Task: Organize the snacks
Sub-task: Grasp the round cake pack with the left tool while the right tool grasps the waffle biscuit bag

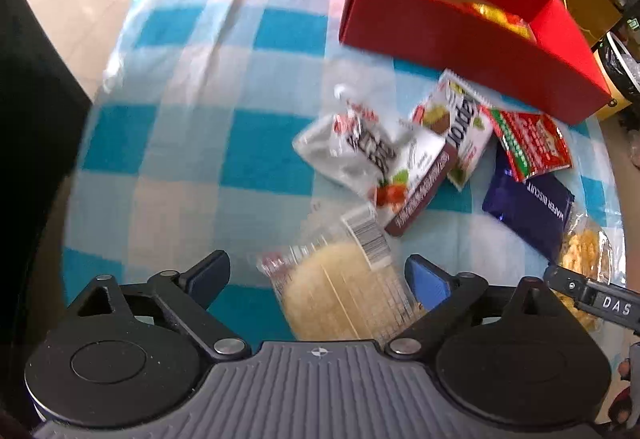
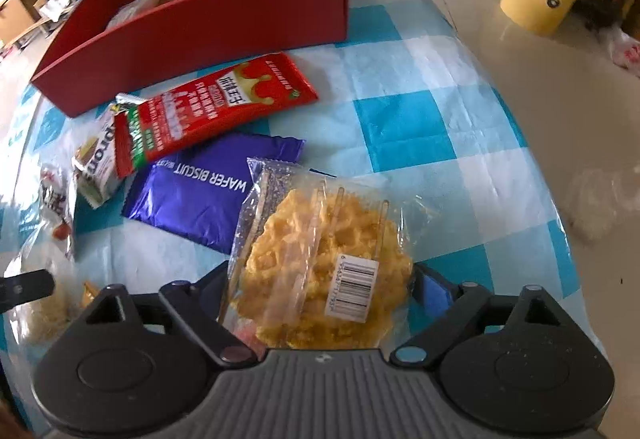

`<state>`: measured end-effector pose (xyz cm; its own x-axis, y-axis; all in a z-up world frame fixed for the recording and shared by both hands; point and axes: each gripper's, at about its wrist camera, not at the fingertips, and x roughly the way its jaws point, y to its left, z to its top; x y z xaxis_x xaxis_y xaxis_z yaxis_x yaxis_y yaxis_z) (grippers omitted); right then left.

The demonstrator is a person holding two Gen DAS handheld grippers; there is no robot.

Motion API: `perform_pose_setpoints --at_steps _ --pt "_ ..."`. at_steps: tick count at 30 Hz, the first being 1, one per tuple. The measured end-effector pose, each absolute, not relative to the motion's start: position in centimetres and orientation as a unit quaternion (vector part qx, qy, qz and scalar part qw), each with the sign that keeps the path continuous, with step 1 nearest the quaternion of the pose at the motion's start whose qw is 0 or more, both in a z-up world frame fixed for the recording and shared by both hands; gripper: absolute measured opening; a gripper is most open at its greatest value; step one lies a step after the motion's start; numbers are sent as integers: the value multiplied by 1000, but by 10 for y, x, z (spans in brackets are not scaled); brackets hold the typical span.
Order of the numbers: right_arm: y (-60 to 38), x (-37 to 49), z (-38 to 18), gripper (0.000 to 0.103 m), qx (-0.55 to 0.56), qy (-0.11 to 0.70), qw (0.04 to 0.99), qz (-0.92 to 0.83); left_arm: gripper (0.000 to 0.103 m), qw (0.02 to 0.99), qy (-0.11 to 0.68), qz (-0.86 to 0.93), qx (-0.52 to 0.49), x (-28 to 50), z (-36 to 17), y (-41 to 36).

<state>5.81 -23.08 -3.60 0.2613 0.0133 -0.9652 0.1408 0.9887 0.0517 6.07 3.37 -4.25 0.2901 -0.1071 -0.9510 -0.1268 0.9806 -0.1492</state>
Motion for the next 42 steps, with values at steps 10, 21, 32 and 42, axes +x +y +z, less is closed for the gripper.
perform_pose_setpoints --at_steps 10,21,32,42 --pt "-228 50 -20 76 68 589 805 -1 67 801 592 12 -89 59 -40 31" --pt "-236 50 -4 75 79 568 820 0 64 816 574 -15 -67 52 -27 18" --pt "-216 67 24 75 70 537 840 33 63 847 530 -17 -33 57 5 2" --pt "-214 104 39 75 81 513 854 27 63 866 498 -39 -25 99 23 -13"
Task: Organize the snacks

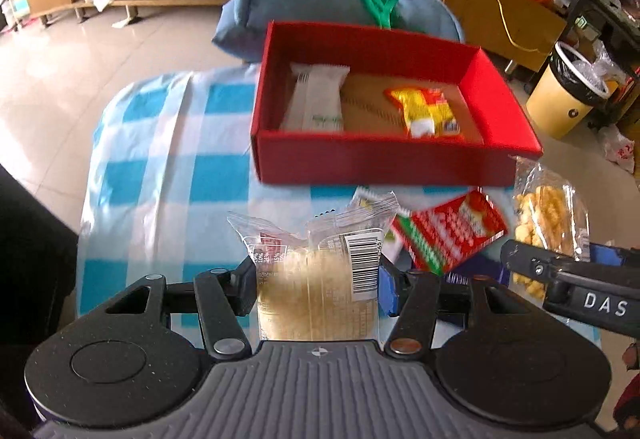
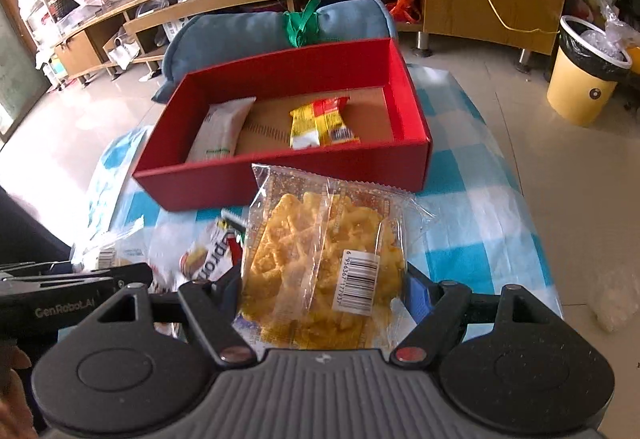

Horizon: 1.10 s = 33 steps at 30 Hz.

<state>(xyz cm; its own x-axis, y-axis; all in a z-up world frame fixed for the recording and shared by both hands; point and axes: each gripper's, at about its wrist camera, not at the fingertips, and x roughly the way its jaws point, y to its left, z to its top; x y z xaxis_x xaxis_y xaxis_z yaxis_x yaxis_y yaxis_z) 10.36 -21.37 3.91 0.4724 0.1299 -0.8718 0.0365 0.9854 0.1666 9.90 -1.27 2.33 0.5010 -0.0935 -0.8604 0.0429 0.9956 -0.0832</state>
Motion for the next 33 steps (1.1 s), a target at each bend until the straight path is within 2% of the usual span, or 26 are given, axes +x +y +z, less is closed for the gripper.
perform_pose_setpoints --at_steps 33 --pt "-207 165 51 75 62 487 871 34 63 884 466 -31 -4 158 40 -24"
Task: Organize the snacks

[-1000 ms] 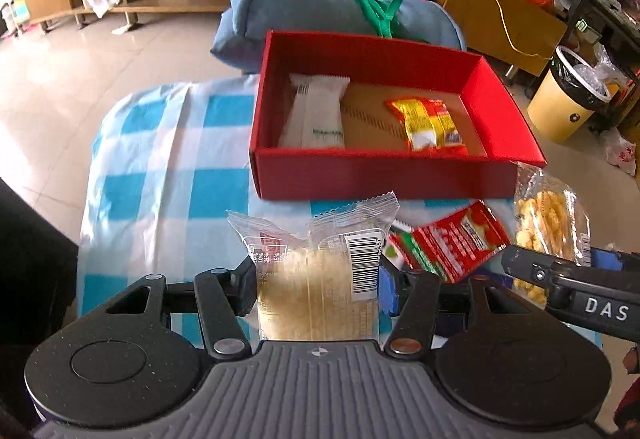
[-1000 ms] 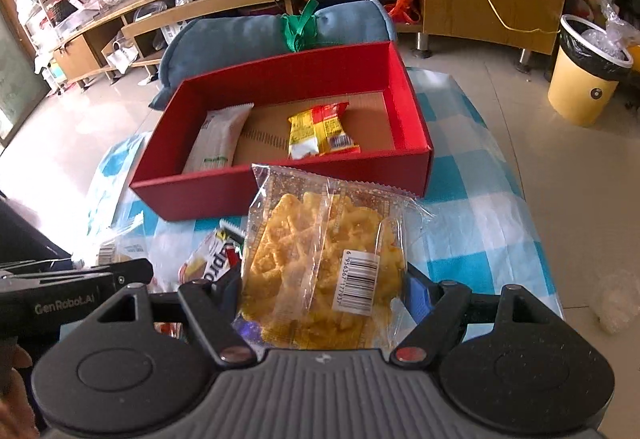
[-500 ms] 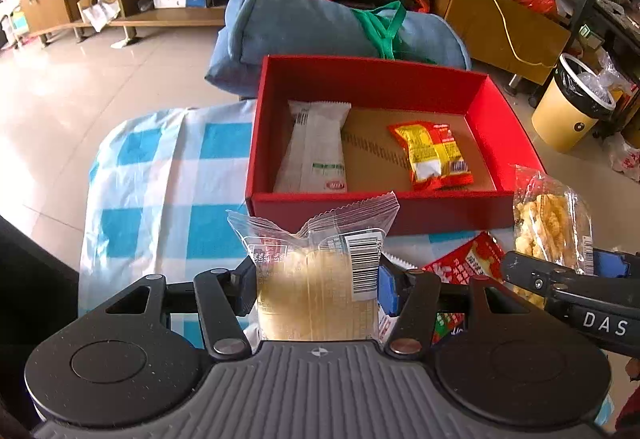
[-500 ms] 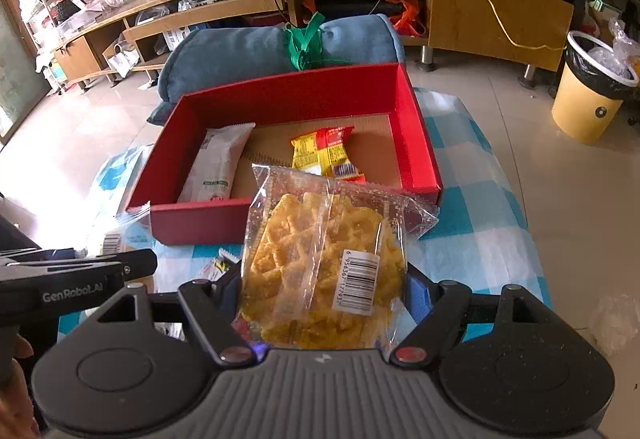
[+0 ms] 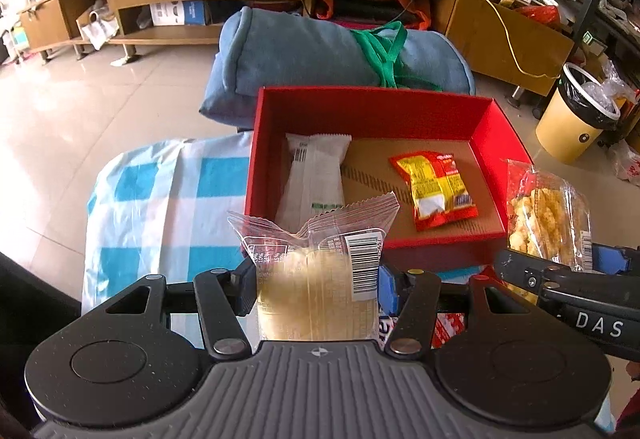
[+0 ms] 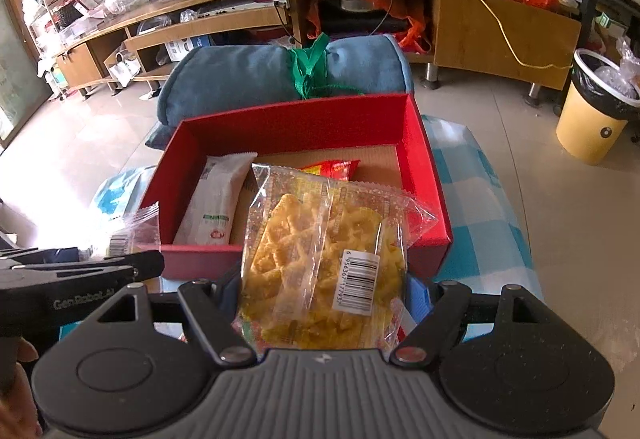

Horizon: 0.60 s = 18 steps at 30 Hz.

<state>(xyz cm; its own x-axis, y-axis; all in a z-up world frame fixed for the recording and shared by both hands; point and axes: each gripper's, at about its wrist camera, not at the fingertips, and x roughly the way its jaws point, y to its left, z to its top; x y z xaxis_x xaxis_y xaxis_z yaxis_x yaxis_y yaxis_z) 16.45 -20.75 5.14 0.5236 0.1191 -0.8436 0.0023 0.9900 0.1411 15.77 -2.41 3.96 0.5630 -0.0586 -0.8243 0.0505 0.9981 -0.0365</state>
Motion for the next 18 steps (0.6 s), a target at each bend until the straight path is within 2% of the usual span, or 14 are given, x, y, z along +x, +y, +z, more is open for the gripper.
perform_pose_setpoints --at_steps 18 --pt "-203 219 42 75 56 482 874 30 63 892 452 -13 1 207 37 -26"
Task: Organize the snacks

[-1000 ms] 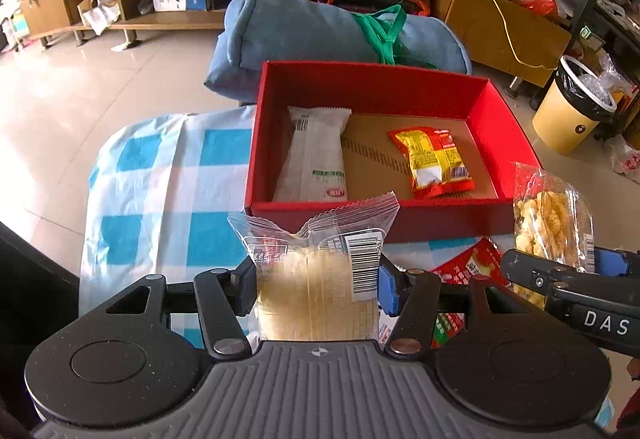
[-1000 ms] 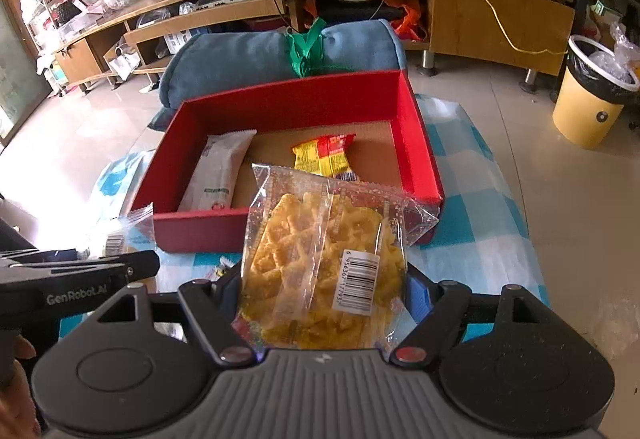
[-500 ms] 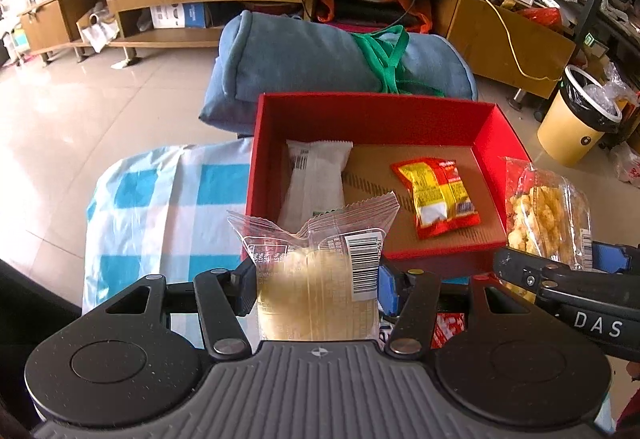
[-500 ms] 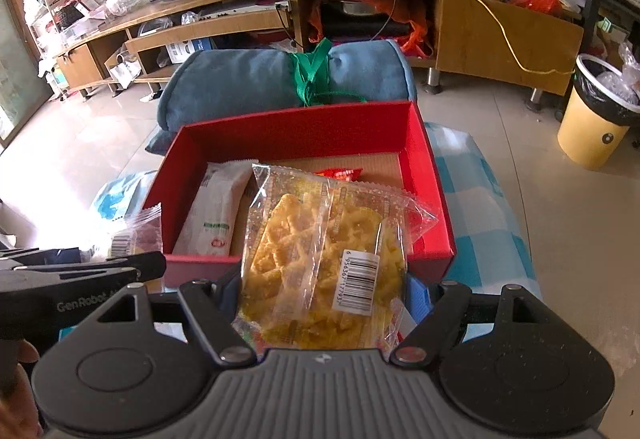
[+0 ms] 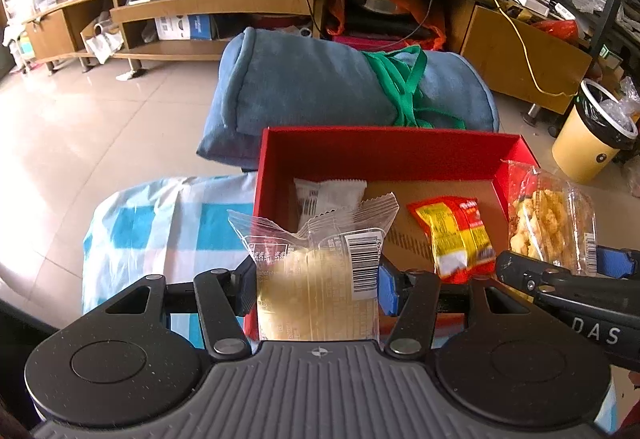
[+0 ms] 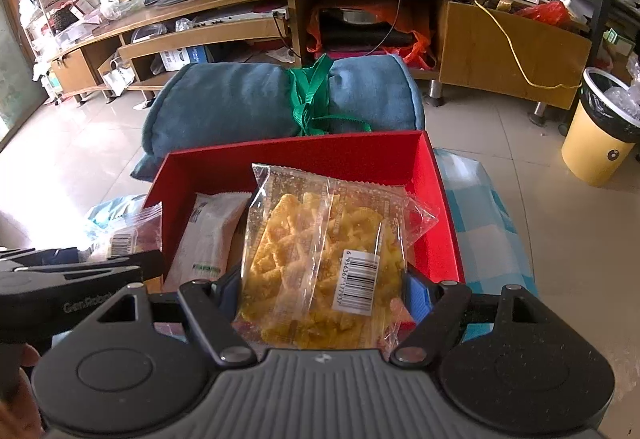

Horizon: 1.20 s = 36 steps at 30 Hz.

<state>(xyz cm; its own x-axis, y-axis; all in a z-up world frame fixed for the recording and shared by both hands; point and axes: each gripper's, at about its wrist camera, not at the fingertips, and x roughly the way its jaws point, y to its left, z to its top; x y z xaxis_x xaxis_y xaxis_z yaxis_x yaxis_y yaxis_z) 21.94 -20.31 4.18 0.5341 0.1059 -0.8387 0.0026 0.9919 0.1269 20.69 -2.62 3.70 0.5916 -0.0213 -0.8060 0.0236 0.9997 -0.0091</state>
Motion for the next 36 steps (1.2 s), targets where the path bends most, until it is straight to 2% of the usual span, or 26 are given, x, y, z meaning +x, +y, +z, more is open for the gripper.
perform_pose_setpoints --at_steps 27,32,36 --pt "-211 282 -28 76 50 531 846 14 65 874 486 -5 15 249 -8 -44" --pt "-212 283 -29 78 50 532 845 17 69 876 483 -7 16 247 -5 -45" --pt "-213 283 -28 78 57 531 846 14 77 879 476 -6 18 244 0 -45"
